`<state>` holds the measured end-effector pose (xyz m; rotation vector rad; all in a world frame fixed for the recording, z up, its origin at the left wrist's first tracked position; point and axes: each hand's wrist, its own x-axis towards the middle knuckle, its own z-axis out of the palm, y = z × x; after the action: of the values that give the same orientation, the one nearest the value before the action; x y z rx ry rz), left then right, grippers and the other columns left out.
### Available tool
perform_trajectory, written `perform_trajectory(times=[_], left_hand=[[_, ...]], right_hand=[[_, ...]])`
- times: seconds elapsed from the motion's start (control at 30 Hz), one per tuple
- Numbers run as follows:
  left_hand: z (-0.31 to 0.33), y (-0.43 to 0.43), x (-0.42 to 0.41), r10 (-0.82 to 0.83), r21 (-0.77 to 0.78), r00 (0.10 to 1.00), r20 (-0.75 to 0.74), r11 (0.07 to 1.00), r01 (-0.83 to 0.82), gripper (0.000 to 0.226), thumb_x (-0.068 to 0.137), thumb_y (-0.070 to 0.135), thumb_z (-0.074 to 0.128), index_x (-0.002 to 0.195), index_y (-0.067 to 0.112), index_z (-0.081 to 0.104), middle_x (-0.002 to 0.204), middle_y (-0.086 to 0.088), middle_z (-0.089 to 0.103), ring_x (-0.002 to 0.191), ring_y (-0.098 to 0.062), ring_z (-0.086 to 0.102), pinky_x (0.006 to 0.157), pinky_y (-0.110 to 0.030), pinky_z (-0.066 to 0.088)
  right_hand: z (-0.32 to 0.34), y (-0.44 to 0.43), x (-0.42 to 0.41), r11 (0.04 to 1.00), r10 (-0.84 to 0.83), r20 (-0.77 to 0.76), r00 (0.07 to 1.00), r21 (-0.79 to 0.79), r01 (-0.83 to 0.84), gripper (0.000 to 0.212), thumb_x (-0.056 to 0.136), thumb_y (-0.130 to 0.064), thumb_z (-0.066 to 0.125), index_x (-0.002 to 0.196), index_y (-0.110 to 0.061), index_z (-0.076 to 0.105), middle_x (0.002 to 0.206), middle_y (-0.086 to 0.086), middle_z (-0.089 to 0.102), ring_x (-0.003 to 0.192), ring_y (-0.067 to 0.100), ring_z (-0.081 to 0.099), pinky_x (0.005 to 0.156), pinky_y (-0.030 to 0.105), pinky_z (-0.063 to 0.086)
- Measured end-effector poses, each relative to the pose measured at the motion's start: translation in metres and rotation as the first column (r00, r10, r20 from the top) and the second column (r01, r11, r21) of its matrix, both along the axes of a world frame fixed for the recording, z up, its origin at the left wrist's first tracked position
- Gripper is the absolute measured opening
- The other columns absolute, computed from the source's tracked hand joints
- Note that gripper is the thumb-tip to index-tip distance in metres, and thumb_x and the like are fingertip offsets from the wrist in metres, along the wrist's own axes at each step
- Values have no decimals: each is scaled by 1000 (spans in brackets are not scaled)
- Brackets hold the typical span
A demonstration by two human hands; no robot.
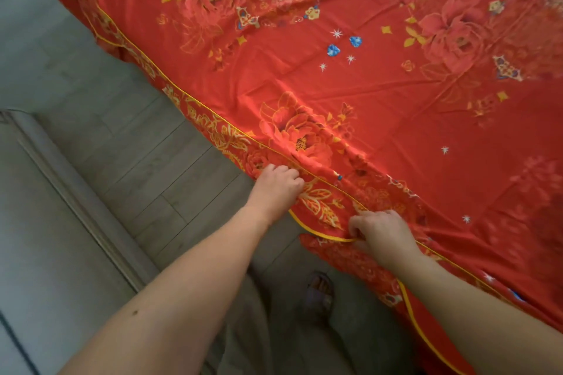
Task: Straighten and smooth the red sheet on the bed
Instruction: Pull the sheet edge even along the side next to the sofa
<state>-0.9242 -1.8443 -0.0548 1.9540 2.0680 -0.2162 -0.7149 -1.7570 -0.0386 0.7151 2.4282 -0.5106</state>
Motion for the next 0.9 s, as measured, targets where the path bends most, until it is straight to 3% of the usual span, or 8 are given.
perform_trajectory(times=[0.07,0.17,0.23,0.4,0.53,0.63,0.73,0.9], left_hand=[[1,-6,2,-33,-45,999,-13,998,33,7,64,12,58,62,15,63,65,-2,65,63,-25,65,56,-29,44],[3,-27,7,-59,-264,998,9,963,59,20,86,13,48,92,12,67,99,-6,68,98,-29,64,78,-36,46],[6,-40,6,-4,-316,1000,0,949,4,21,90,17,47,99,13,65,105,-6,66,105,-29,61,83,-38,46],[6,-47,2,268,-179,959,89,952,-250,18,82,13,57,100,13,62,102,-7,60,100,-32,59,74,-41,49],[-4,-35,4,317,74,946,66,944,-322,18,77,3,59,94,11,57,97,-10,56,84,-35,57,58,-43,53],[-1,-22,14,237,48,966,103,969,-242,28,79,8,56,105,18,60,112,-9,58,101,-36,55,71,-44,52],[6,-7,31,90,-56,994,54,995,-87,22,84,19,53,104,22,61,104,-4,61,101,-32,56,80,-42,43],[20,19,77,-151,-44,973,172,986,161,18,69,9,64,86,10,60,88,-11,60,83,-34,58,64,-41,47]], right_hand=[[-2,4,3,996,10,-12,1000,-85,-11,18,76,-35,66,92,-29,62,98,-9,67,98,18,62,87,32,39],[0,0,5,968,97,10,995,-233,-92,25,75,-39,69,97,-29,65,100,-9,69,99,16,63,86,29,41],[-2,-8,6,948,125,4,992,-296,-118,24,75,-39,68,97,-30,65,100,-10,69,100,14,62,88,30,41],[-1,-10,11,921,-150,-77,986,-374,111,20,76,-42,65,93,-32,67,86,-13,66,85,10,63,78,33,52],[3,-3,26,921,-356,-178,918,-236,311,8,77,-28,68,84,-29,64,84,-10,62,80,12,59,68,34,52],[6,3,49,934,-312,-38,949,-197,299,14,73,-29,71,85,-31,63,83,-12,60,80,10,58,62,28,47],[13,2,69,942,-233,113,966,-219,253,16,74,-34,71,90,-33,66,82,-15,59,84,9,60,63,25,43],[25,-3,100,947,-237,171,956,-180,267,27,72,-44,71,96,-34,65,84,-15,58,94,10,61,65,23,37]])
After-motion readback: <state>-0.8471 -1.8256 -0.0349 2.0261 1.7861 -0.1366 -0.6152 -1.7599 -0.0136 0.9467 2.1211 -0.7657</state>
